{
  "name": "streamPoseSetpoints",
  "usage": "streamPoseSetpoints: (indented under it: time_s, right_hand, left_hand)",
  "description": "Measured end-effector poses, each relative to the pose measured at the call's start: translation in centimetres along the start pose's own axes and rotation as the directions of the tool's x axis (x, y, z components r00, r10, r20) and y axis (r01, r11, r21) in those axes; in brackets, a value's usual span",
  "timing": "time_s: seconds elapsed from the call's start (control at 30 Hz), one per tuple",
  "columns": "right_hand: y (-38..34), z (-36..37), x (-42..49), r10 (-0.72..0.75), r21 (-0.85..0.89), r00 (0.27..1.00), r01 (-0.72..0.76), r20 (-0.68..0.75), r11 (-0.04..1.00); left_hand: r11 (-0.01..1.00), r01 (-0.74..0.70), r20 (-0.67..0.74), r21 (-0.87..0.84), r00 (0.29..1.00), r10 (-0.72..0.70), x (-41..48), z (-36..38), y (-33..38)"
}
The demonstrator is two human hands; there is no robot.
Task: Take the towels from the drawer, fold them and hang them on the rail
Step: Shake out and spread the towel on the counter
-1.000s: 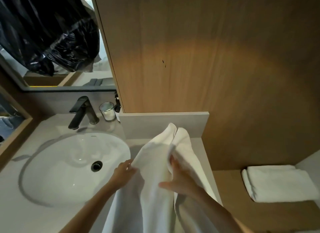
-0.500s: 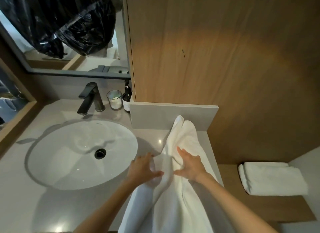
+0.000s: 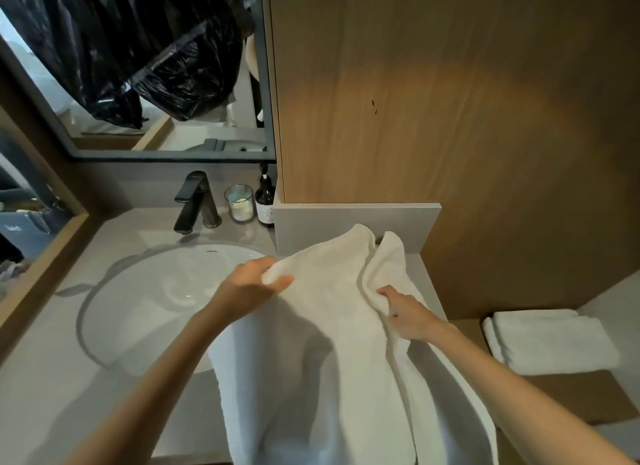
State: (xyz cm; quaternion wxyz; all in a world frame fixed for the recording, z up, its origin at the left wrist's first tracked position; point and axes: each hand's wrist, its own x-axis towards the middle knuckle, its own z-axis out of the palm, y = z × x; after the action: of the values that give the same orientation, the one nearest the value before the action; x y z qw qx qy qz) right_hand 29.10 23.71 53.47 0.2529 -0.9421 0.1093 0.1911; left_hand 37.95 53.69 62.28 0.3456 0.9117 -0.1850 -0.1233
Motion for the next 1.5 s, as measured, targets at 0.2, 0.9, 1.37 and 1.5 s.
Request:
streamPoseSetpoints:
  time_s: [0.2, 0.9, 1.37, 1.5]
  right_hand:
    - [-3.2, -5.6, -4.1, 0.008, 0.193, 0.806, 0.132, -0.592, 0.972]
    - [-10.1, 5.5, -6.5, -0.105, -0.267, 0.919, 0.0, -0.381, 0.964]
    - [-11.1, -3.6, -13.7, 0.076, 0.261, 0.526, 0.288, -0.847, 0.921]
    - [-11.0, -4.0, -15.7, 0.079, 0.316, 0.563, 0.335, -0.822, 0.888]
  left_hand:
    - [0.92, 0.122, 0.038, -0.373, 0.992, -0.117, -0.6, 2.5, 1.6]
    - [0.894, 0.221, 0.275, -0.389, 0.954, -0.117, -5.9, 6.4, -5.9]
    - [0.51, 0.156, 0.081, -0.846, 0.983, -0.167, -6.8, 4.0, 5.5]
    - [0.529, 0.039, 0.015, -0.848, 0.999, -0.049, -7.1, 5.4, 9.5]
